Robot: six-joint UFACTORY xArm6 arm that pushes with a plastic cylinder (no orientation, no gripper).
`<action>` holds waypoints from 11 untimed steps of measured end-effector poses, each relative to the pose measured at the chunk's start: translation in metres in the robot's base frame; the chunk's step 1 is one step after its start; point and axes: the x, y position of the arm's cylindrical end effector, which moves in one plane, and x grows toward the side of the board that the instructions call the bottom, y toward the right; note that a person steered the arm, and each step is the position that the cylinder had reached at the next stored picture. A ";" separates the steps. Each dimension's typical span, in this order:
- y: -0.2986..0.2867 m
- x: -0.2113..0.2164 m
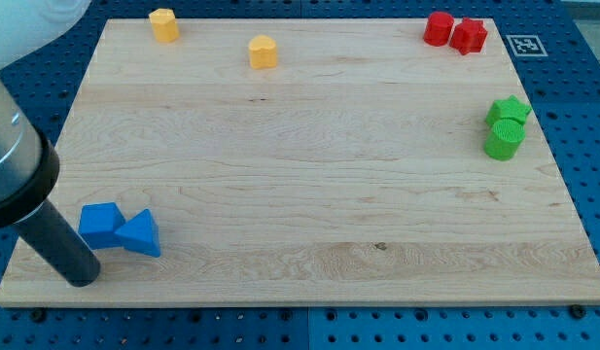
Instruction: Separate the blue blocks
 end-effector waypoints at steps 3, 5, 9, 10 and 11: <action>-0.004 -0.038; 0.032 -0.068; 0.091 -0.093; 0.063 -0.105; 0.045 -0.106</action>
